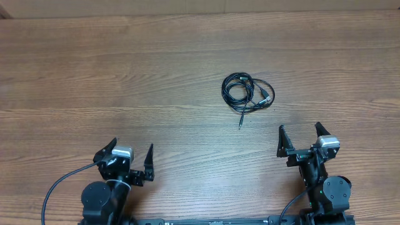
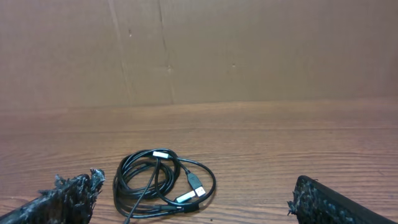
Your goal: Untangle cables
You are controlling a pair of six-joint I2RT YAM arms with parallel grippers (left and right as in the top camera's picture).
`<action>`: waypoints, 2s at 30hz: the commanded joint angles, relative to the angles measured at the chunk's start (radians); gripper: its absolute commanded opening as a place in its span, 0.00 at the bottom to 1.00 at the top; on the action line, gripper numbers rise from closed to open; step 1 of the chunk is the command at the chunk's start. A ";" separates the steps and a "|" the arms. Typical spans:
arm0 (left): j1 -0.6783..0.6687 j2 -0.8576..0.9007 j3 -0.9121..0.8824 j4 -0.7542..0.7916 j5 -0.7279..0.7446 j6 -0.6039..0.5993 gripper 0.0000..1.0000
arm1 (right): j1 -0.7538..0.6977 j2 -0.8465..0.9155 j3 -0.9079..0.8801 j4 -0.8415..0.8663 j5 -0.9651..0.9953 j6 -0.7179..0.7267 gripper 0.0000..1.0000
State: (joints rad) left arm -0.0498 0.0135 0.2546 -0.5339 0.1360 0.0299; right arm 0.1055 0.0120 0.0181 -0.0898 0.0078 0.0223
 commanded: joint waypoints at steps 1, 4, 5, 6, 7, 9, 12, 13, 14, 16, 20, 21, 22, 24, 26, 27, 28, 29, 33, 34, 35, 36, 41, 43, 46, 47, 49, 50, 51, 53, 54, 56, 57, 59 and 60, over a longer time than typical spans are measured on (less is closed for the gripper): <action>0.006 0.025 0.051 -0.070 0.049 0.020 1.00 | -0.003 -0.009 -0.010 0.006 0.009 -0.005 1.00; 0.005 0.075 0.079 -0.097 0.072 0.023 1.00 | -0.003 -0.009 -0.010 0.006 0.009 -0.005 1.00; 0.005 0.095 0.092 -0.098 0.079 0.027 1.00 | -0.003 -0.009 -0.010 0.006 0.009 -0.005 1.00; 0.005 0.117 0.103 -0.099 0.079 0.027 0.99 | -0.003 -0.009 -0.010 0.006 0.009 -0.005 1.00; 0.005 0.148 0.119 -0.103 0.079 0.027 1.00 | -0.003 -0.009 -0.010 0.006 0.009 -0.005 1.00; 0.005 0.213 0.146 -0.124 0.079 0.038 1.00 | -0.003 -0.009 -0.010 0.006 0.009 -0.005 1.00; 0.003 0.328 0.184 -0.124 0.101 0.050 0.99 | -0.003 -0.009 -0.010 0.006 0.009 -0.005 1.00; 0.003 0.368 0.198 -0.124 0.101 0.054 1.00 | -0.003 -0.009 -0.010 0.006 0.009 -0.005 1.00; 0.003 0.407 0.213 -0.126 0.101 0.054 1.00 | -0.003 -0.009 -0.010 0.006 0.009 -0.005 1.00; 0.003 0.501 0.249 -0.137 0.101 0.054 0.99 | -0.003 -0.009 -0.010 0.006 0.009 -0.005 1.00; 0.003 0.668 0.307 -0.148 0.101 0.053 1.00 | -0.003 -0.009 -0.010 0.006 0.009 -0.005 1.00; 0.003 0.708 0.322 -0.152 0.101 0.053 1.00 | -0.003 -0.009 -0.010 0.006 0.009 -0.005 1.00; 0.003 0.753 0.340 -0.157 0.101 0.054 1.00 | -0.003 -0.009 -0.010 0.006 0.009 -0.005 1.00; 0.003 0.824 0.370 -0.169 0.101 0.054 0.99 | -0.003 -0.009 -0.010 0.006 0.009 -0.005 1.00; 0.003 0.900 0.401 -0.182 0.101 0.054 1.00 | -0.003 -0.009 -0.010 0.006 0.009 -0.005 1.00; 0.003 0.938 0.415 -0.190 0.101 0.053 0.99 | -0.003 -0.009 -0.010 0.006 0.009 -0.005 1.00; 0.003 0.970 0.427 -0.195 0.101 0.053 0.99 | -0.003 -0.009 -0.010 0.006 0.009 -0.005 1.00; 0.003 1.011 0.442 -0.200 0.101 0.053 1.00 | -0.003 -0.009 -0.010 0.006 0.009 -0.005 1.00; 0.003 1.107 0.486 -0.224 0.101 0.053 0.99 | -0.003 -0.009 -0.010 0.006 0.009 -0.005 1.00; 0.002 1.128 0.497 -0.231 0.102 0.053 1.00 | -0.003 -0.009 -0.010 0.006 0.009 -0.005 1.00; 0.002 1.142 0.503 -0.234 0.101 0.053 0.99 | -0.003 -0.009 -0.010 0.006 0.009 -0.005 1.00; -0.001 1.153 0.506 -0.233 0.101 0.053 1.00 | -0.003 -0.009 -0.010 0.006 0.009 -0.005 1.00; -0.023 1.169 0.518 -0.237 0.100 0.053 1.00 | -0.003 -0.009 -0.010 0.006 0.009 -0.005 1.00; -0.024 1.170 0.523 -0.239 0.101 0.052 1.00 | -0.003 -0.009 -0.010 0.006 0.009 -0.005 1.00; -0.024 1.169 0.528 -0.240 0.101 0.052 1.00 | -0.003 -0.009 -0.010 0.006 0.009 -0.005 1.00; -0.024 1.169 0.528 -0.240 0.101 0.052 1.00 | -0.003 -0.009 -0.010 0.006 0.009 -0.005 1.00; -0.024 1.169 0.528 -0.240 0.101 0.052 1.00 | -0.003 -0.009 -0.010 0.006 0.009 -0.005 1.00; -0.024 1.169 0.528 -0.240 0.101 0.052 1.00 | -0.003 -0.009 -0.010 0.006 0.009 -0.005 1.00; -0.024 1.169 0.528 -0.240 0.101 0.052 0.99 | -0.003 -0.009 -0.010 0.006 0.009 -0.005 1.00; -0.024 1.169 0.528 -0.239 0.101 0.052 1.00 | -0.003 -0.009 -0.010 0.006 0.009 -0.005 1.00; -0.024 1.169 0.528 -0.239 0.101 0.052 1.00 | -0.003 -0.009 -0.010 0.006 0.009 -0.005 1.00; -0.024 1.169 0.528 -0.240 0.101 0.042 1.00 | -0.003 -0.009 -0.010 0.006 0.009 -0.005 1.00; -0.024 1.169 0.528 -0.240 0.100 0.037 1.00 | -0.003 -0.009 -0.010 0.006 0.009 -0.005 1.00; -0.023 1.169 0.533 -0.241 0.100 0.037 1.00 | -0.003 -0.009 -0.010 0.006 0.009 -0.005 1.00; -0.023 1.169 0.536 -0.241 0.100 0.037 0.99 | -0.003 -0.009 -0.010 0.006 0.009 -0.005 1.00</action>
State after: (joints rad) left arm -0.0658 1.1812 0.7589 -0.7727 0.2214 0.0624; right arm 0.1051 0.0120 0.0181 -0.0898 0.0078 0.0223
